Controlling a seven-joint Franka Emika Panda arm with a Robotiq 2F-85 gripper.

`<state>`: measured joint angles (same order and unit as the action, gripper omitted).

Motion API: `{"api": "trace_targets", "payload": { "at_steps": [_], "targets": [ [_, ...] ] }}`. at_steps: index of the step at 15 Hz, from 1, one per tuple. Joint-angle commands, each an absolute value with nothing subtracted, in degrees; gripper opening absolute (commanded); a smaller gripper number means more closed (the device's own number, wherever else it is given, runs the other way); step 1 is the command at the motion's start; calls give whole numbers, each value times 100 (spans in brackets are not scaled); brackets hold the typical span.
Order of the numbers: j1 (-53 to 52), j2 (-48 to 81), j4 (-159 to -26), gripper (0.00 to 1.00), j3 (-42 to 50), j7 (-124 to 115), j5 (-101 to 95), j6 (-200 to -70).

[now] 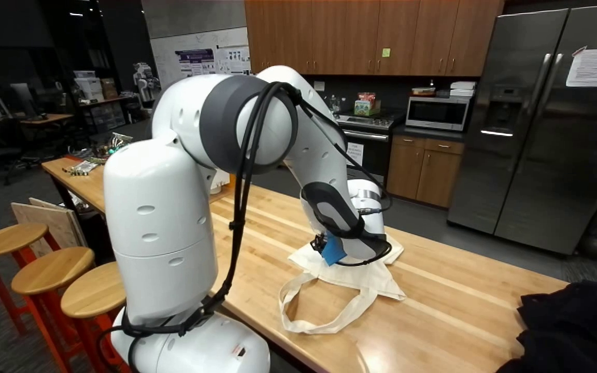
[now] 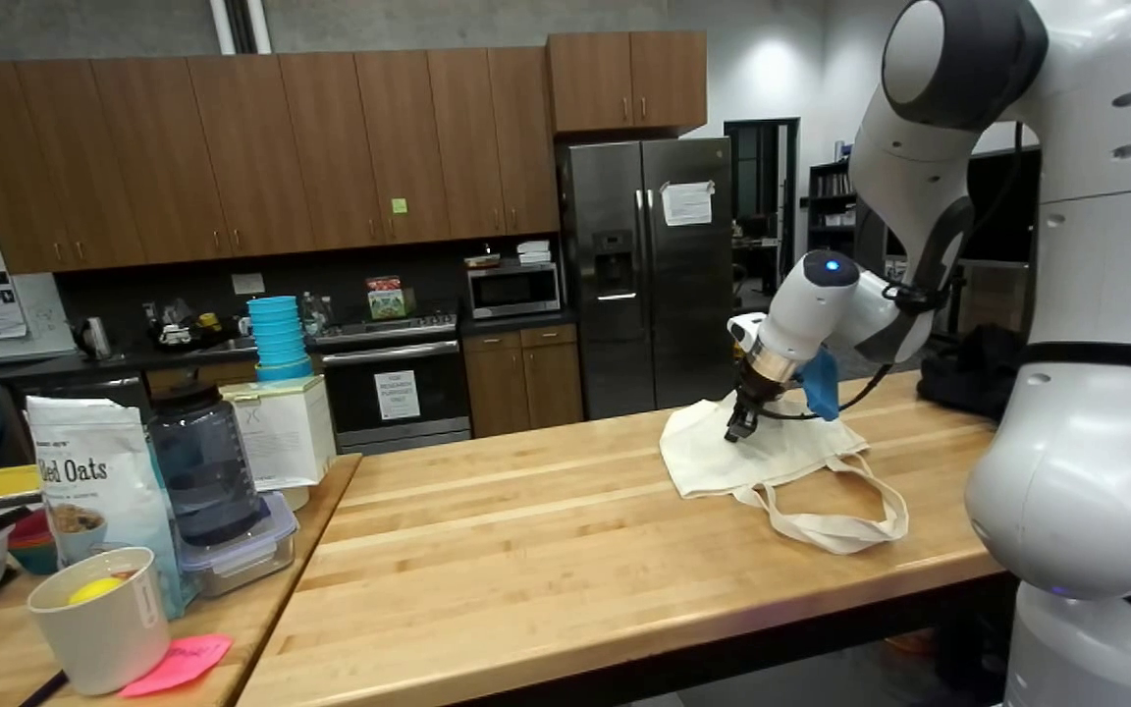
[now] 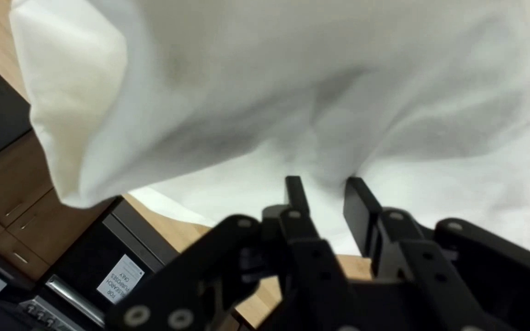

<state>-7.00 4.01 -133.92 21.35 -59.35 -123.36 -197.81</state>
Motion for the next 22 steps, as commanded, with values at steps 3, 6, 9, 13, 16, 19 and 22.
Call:
{"api": "trace_targets", "payload": {
  "at_steps": [3,6,9,13,16,19,22],
  "targets": [
    [-557,-352,-13582,0,1962,-5745,-12243,-19788],
    [-893,-683,-13535,0,2150,-5297,-11722,-19783],
    [-1434,-821,-13498,0,2675,-4875,-11473,-19782],
    [-2347,-1058,-13583,0,3801,-4419,-11428,-19781],
    [-3056,-1103,-13561,27,4685,-4153,-11507,-19782],
    [-2909,-941,-13495,19,4543,-4281,-11465,-19783],
    [-2964,-946,-13506,27,4593,-4246,-11465,-19783]
  ]
}}
